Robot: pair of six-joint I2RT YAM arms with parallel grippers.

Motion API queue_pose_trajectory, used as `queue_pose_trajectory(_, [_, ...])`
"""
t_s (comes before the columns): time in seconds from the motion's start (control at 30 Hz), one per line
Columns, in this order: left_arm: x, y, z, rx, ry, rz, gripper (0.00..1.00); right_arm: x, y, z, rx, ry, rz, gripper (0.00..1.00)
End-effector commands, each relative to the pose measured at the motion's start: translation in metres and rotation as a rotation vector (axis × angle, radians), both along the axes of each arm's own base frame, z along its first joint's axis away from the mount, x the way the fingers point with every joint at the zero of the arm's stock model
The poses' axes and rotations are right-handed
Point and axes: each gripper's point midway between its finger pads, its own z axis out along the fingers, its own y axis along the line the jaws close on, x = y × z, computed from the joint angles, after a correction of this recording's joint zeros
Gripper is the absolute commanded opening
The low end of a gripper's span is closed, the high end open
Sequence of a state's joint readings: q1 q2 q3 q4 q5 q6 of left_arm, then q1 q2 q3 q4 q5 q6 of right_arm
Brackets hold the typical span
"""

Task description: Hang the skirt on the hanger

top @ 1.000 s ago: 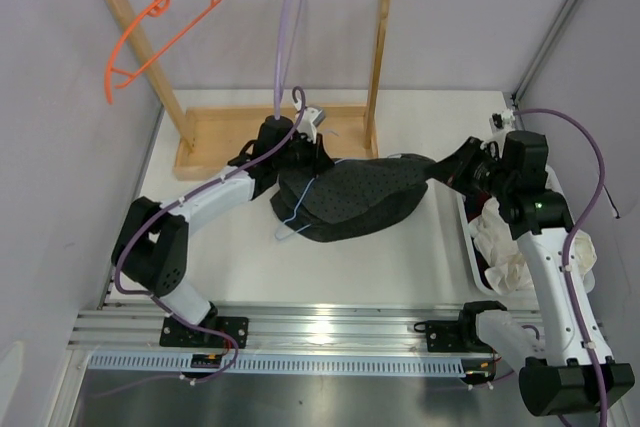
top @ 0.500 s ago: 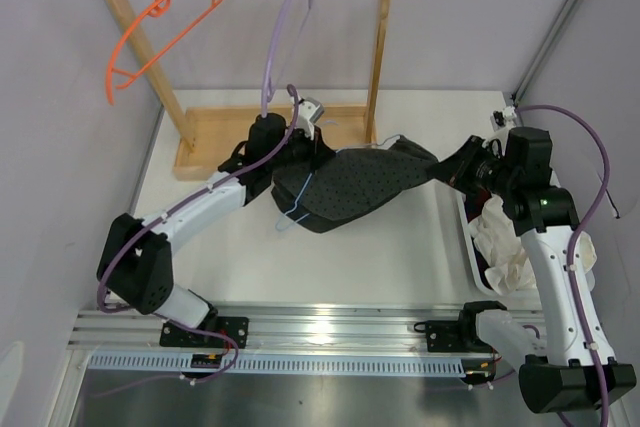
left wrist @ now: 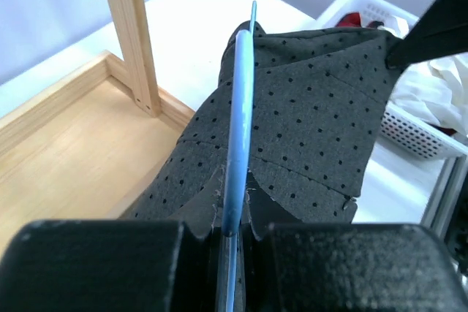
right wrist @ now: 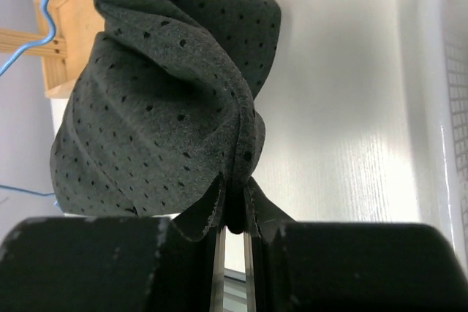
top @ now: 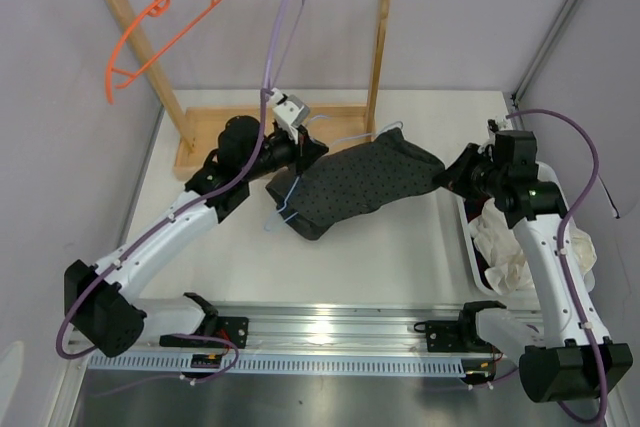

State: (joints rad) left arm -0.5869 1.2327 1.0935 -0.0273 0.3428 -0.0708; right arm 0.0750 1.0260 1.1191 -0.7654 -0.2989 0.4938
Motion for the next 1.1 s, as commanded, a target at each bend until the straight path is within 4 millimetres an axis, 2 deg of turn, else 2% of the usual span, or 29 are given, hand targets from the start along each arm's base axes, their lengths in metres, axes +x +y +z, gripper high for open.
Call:
queue_pose_trajectory(0.0, [0.0,-0.014,-0.009,-0.013,0.01,-0.055,0.0,0.005,0.004,-0.006,-0.062,-0.021,0.014,0.0])
queue_pose_trajectory(0.1, [0.008,-0.021,-0.037,0.041,0.053,-0.014,0.0,0.003,0.013,-0.017,-0.107,-0.014,0.025,0.01])
queue_pose_trajectory(0.13, [0.012,-0.026,-0.053,0.07,0.076,-0.006,0.0,0.001,0.02,-0.02,-0.121,-0.008,0.046,0.01])
queue_pose_trajectory(0.17, [0.013,-0.03,-0.06,0.081,0.083,0.012,0.0,0.002,0.016,-0.025,-0.162,-0.001,0.021,0.02])
queue_pose_trajectory(0.23, [0.018,-0.034,-0.072,0.082,0.107,0.025,0.0,-0.001,0.023,-0.038,-0.204,0.026,0.038,0.06])
queue_pose_trajectory(0.33, [0.022,-0.038,-0.08,0.082,0.135,0.029,0.0,-0.001,0.015,-0.052,-0.285,0.048,-0.01,0.27])
queue_pose_trajectory(0.37, [0.024,-0.039,-0.085,0.091,0.143,0.029,0.0,-0.005,0.02,-0.054,-0.307,0.046,0.004,0.39])
queue_pose_trajectory(0.4, [0.025,-0.041,-0.085,0.091,0.145,0.026,0.0,-0.005,0.015,-0.055,-0.339,0.043,-0.025,0.45])
queue_pose_trajectory(0.43, [0.025,-0.041,-0.084,0.092,0.146,0.023,0.0,-0.009,0.02,-0.055,-0.349,0.04,-0.018,0.53])
queue_pose_trajectory(0.47, [0.026,-0.043,-0.087,0.097,0.154,0.02,0.0,-0.011,0.021,-0.053,-0.359,0.031,-0.024,0.66])
queue_pose_trajectory(0.53, [0.026,-0.045,-0.088,0.101,0.159,0.009,0.0,-0.014,0.025,-0.048,-0.376,0.002,-0.034,0.74])
queue_pose_trajectory(0.63, [0.025,-0.048,-0.091,0.11,0.173,-0.013,0.0,-0.023,0.059,-0.037,-0.299,-0.052,0.035,0.77])
queue_pose_trajectory(0.67, [0.025,-0.049,-0.091,0.108,0.174,-0.019,0.0,-0.027,0.07,-0.042,-0.27,-0.049,0.057,0.77])
queue_pose_trajectory(0.7, [0.023,-0.05,-0.094,0.11,0.18,-0.029,0.0,-0.038,0.094,-0.043,-0.242,-0.061,0.136,0.77])
queue_pose_trajectory(0.77, [0.022,-0.051,-0.094,0.106,0.183,-0.034,0.0,-0.043,0.125,-0.04,-0.195,-0.12,0.193,0.77])
queue_pose_trajectory(0.8, [0.023,-0.052,-0.095,0.106,0.186,-0.037,0.0,-0.056,0.145,-0.052,-0.223,-0.124,0.259,0.76])
queue_pose_trajectory(0.83, [0.022,-0.053,-0.094,0.102,0.189,-0.043,0.0,-0.057,0.161,-0.05,-0.213,-0.158,0.281,0.74])
queue_pose_trajectory(0.87, [0.022,-0.054,-0.095,0.103,0.194,-0.046,0.0,-0.057,0.168,-0.052,-0.241,-0.179,0.28,0.72])
queue_pose_trajectory(0.9, [0.023,-0.055,-0.096,0.104,0.201,-0.048,0.0,-0.068,0.189,-0.066,-0.28,-0.179,0.35,0.72])
queue_pose_trajectory(0.93, [0.022,-0.058,-0.093,0.102,0.198,-0.062,0.0,-0.068,0.204,-0.066,-0.276,-0.218,0.374,0.72])
queue_pose_trajectory(0.97, [0.022,-0.058,-0.094,0.104,0.206,-0.066,0.0,-0.067,0.211,-0.071,-0.303,-0.237,0.372,0.71])
queue_pose_trajectory(1.0, [0.024,-0.061,-0.087,0.097,0.191,-0.074,0.0,-0.075,0.228,-0.085,-0.359,-0.243,0.425,0.71])
queue_pose_trajectory(1.07, [0.021,-0.059,-0.097,0.123,0.227,-0.081,0.0,-0.07,0.24,-0.092,-0.434,-0.281,0.407,0.7])
